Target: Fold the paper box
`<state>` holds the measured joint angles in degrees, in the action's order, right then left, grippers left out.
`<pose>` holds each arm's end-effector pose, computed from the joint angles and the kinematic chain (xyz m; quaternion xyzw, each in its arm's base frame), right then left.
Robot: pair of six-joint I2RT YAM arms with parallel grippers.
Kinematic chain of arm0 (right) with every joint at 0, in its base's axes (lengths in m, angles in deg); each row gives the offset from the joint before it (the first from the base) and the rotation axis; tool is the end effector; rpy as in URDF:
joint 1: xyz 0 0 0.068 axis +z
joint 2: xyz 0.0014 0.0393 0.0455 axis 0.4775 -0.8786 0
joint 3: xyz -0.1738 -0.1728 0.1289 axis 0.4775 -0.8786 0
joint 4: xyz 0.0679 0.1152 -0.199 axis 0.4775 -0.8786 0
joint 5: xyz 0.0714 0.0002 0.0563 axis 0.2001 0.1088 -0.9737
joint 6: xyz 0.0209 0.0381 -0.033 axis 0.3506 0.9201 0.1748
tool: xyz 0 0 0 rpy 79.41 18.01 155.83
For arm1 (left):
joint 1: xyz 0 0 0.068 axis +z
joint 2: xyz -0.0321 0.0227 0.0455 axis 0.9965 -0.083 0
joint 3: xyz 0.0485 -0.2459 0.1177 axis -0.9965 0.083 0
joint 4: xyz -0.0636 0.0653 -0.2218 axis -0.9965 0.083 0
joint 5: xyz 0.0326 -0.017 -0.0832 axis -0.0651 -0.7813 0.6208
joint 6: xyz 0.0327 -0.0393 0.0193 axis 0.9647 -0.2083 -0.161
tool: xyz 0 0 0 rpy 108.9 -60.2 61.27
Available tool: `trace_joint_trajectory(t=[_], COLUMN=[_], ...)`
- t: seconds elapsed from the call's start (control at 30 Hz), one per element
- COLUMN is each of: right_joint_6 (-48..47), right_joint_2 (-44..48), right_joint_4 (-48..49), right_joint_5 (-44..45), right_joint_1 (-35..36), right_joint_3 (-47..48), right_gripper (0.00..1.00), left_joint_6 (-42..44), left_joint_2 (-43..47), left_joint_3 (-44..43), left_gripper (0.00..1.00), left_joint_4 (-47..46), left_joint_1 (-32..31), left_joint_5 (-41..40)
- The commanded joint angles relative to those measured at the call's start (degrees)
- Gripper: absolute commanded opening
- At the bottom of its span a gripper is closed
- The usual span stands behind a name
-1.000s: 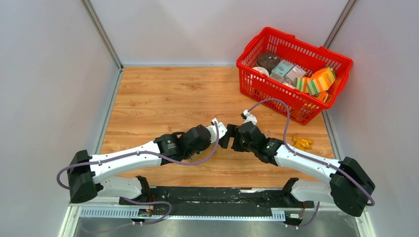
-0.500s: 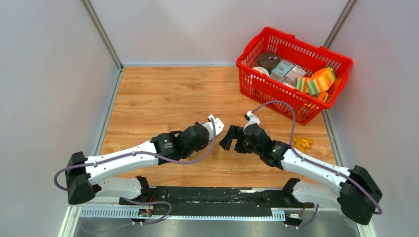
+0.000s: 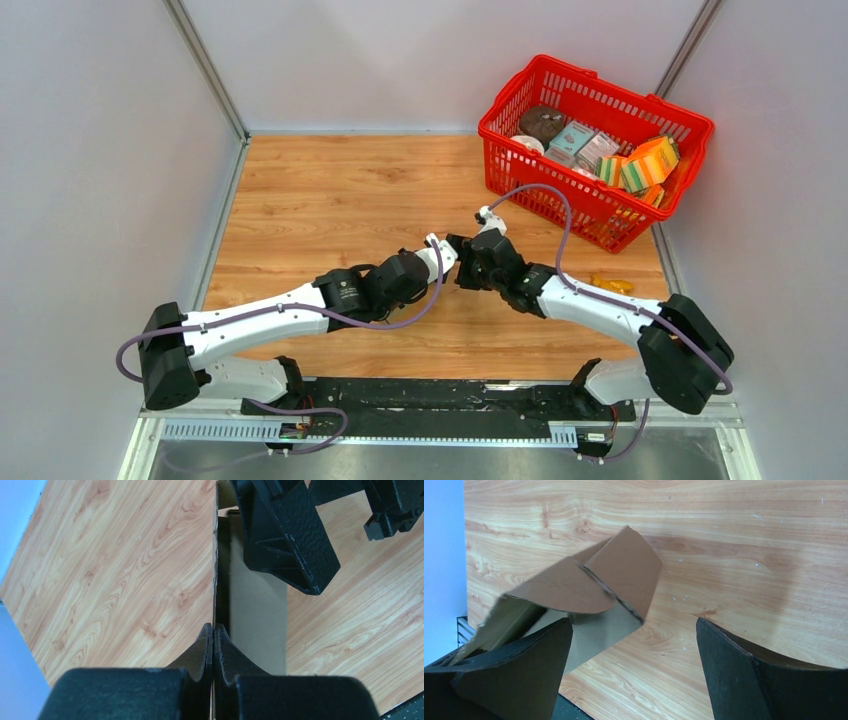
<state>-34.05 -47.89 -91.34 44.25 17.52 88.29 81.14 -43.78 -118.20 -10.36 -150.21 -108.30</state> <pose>0.1836 0.1863 0.2296 0.0179 0.8973 0.2931 0.3297 0.1155 -0.2039 0.2903 0.4019 0.7979 0.0039 0.4493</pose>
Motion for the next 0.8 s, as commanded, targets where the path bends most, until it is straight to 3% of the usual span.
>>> trace_joint_trajectory(t=[0.0,0.33,0.47,0.6,0.63,0.77], right_joint_6=[-0.12,-0.73,-3.02,-4.95,-5.82,-8.9], right_joint_2=[0.07,0.76,11.03,18.6,19.66,17.83], right_joint_4=[4.99,3.26,-12.34,-18.89,-19.68,-17.42], right_joint_5=[0.72,0.8,9.47,13.02,13.19,19.31], right_joint_1=[-0.07,0.01,-1.12,-9.1,-14.09,-22.3], right_joint_3=[-2.17,-4.82,-5.7,-7.98,-8.16,-8.43], right_gripper=[0.97,0.97,0.99,1.0,1.0,1.0], left_joint_6=[-1.32,-4.22,-5.71,-6.68,-6.77,-6.77], left_joint_2=[0.98,0.46,0.1,0.45,0.89,1.68], left_joint_3=[-3.04,-4.36,-5.33,-5.59,-5.59,-5.42], left_gripper=[0.0,0.0,0.0,0.0,0.0,0.0], left_joint_4=[-2.3,-1.08,1.82,3.85,3.85,3.94], left_joint_1=[-0.16,-0.25,-0.16,-0.25,-0.16,-0.16], left_joint_5=[0.27,1.15,-1.22,-2.02,-2.1,-1.49])
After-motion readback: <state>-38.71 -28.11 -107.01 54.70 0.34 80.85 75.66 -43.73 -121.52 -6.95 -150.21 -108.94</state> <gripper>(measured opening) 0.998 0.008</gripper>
